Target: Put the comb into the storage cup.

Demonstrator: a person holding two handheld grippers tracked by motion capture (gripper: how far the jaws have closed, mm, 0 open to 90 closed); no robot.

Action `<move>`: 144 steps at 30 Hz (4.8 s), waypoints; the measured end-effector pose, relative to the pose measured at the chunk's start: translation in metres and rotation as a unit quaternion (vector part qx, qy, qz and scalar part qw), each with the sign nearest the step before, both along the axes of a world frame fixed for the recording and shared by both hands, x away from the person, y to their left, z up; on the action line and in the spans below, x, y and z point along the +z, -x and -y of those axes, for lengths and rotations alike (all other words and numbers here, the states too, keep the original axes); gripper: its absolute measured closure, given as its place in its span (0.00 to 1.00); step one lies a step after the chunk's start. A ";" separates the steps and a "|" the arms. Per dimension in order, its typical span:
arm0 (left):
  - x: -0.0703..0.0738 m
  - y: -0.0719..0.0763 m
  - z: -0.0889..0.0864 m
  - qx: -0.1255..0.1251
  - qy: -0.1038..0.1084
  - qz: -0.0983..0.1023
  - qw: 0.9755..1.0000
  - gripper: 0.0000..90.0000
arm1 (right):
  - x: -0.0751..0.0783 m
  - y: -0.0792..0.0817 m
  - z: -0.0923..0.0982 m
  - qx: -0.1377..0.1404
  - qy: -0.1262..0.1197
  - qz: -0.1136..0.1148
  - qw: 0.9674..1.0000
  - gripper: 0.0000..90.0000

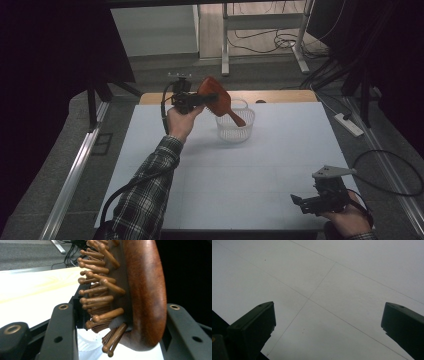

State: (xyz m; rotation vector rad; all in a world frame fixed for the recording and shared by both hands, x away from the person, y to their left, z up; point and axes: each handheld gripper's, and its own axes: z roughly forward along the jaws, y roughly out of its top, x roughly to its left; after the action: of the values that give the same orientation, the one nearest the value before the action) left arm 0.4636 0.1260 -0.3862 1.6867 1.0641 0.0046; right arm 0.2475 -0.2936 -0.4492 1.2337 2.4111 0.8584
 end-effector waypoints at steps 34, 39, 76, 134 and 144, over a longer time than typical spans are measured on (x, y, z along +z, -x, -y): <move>-0.045 -0.008 0.019 0.025 0.010 -0.045 0.999 0.56 | -0.001 0.000 0.000 0.000 0.002 -0.003 1.000 0.00; -0.049 -0.008 0.019 0.031 0.006 -0.050 0.998 0.56 | -0.001 -0.001 0.000 0.001 0.003 -0.003 1.000 0.00; -0.057 -0.011 0.011 0.024 -0.007 -0.050 0.998 0.34 | -0.001 -0.001 -0.001 0.002 0.006 -0.005 1.000 0.00; -0.038 0.017 -0.015 -0.038 -0.196 0.057 0.978 0.01 | 0.000 0.000 -0.001 0.011 -0.003 -0.001 1.000 0.00; -0.040 0.025 -0.020 -0.040 -0.204 0.061 0.976 0.00 | 0.000 0.000 -0.001 0.011 -0.003 0.000 1.000 0.00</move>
State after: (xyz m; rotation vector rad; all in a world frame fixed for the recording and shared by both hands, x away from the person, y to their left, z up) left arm 0.4388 0.1460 -0.4264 2.0675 0.9438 0.2884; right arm 0.2474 -0.2929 -0.4488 1.2109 2.4295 0.8718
